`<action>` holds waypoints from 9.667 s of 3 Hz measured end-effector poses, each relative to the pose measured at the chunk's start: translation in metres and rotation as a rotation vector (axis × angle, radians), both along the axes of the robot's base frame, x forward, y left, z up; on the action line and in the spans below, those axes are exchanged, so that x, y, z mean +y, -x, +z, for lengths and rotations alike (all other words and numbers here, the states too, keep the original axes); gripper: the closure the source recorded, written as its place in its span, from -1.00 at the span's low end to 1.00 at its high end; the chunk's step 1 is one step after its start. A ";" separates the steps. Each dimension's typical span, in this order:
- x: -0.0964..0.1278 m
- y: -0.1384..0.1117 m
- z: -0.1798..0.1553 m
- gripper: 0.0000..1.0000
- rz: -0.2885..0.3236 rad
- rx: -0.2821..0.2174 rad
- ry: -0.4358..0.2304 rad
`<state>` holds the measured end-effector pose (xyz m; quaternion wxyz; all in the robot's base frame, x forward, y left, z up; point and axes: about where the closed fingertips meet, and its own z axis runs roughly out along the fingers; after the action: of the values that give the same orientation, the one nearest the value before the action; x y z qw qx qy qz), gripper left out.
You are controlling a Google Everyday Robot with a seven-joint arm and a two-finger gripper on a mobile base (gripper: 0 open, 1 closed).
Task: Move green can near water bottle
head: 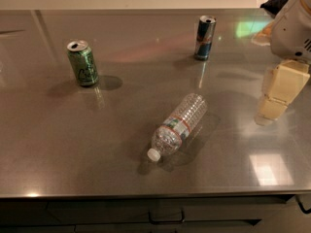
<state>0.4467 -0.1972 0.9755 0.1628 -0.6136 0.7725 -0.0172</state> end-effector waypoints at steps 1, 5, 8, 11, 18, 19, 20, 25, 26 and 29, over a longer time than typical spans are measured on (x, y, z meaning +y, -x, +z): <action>0.046 -0.019 0.010 -1.00 0.068 -0.009 -0.077; 0.183 -0.096 -0.007 -1.00 0.097 -0.056 -0.348; 0.246 -0.175 -0.047 -1.00 0.012 -0.079 -0.499; 0.337 -0.204 -0.066 -1.00 0.072 -0.036 -0.613; 0.389 -0.208 -0.074 0.66 0.169 0.031 -0.706; 0.371 -0.201 -0.057 1.00 0.167 0.032 -0.697; 0.342 -0.189 -0.038 1.00 0.148 0.033 -0.700; 0.201 -0.128 -0.034 1.00 0.027 0.033 -0.714; 0.181 -0.118 -0.044 1.00 0.016 0.027 -0.712; 0.155 -0.100 -0.073 0.26 0.002 0.013 -0.693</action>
Offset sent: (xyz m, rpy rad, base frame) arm 0.0555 0.1108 0.0202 0.1855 -0.0294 0.1062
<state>0.5465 -0.0424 0.9021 0.3565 -0.5226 0.7329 0.2503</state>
